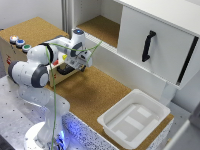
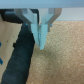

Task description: Close the drawer

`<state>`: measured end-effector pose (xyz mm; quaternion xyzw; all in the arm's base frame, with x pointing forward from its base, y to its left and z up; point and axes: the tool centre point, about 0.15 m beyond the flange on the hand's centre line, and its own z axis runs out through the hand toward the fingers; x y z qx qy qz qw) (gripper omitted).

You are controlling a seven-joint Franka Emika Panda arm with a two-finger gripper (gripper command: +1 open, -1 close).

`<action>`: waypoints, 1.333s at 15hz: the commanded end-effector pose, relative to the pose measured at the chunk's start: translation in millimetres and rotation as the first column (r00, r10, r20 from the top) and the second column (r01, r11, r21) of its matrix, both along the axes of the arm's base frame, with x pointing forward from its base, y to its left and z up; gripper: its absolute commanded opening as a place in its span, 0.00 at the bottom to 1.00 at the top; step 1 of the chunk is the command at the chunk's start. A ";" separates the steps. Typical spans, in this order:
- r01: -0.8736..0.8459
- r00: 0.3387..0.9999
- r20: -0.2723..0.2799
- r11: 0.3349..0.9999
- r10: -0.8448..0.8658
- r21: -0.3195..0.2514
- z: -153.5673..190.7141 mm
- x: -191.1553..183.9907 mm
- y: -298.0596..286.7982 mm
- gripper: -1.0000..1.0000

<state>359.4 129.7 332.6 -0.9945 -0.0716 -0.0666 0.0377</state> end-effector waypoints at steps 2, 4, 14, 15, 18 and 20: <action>-0.099 0.994 0.037 0.995 0.098 0.022 -1.7 -28.8 42.9 0.00; -0.111 0.993 0.037 0.993 0.110 0.026 -1.4 -30.4 52.9 0.00; -0.193 0.979 0.078 0.981 0.190 0.024 -11.0 -36.2 120.9 0.00; -0.201 0.977 0.075 0.979 0.198 0.021 -12.5 -36.9 126.5 0.00; -0.240 0.969 0.066 0.971 0.239 0.011 -17.6 -43.1 149.4 0.00; -0.283 0.955 0.092 0.959 0.283 -0.009 -17.1 -50.9 168.4 0.00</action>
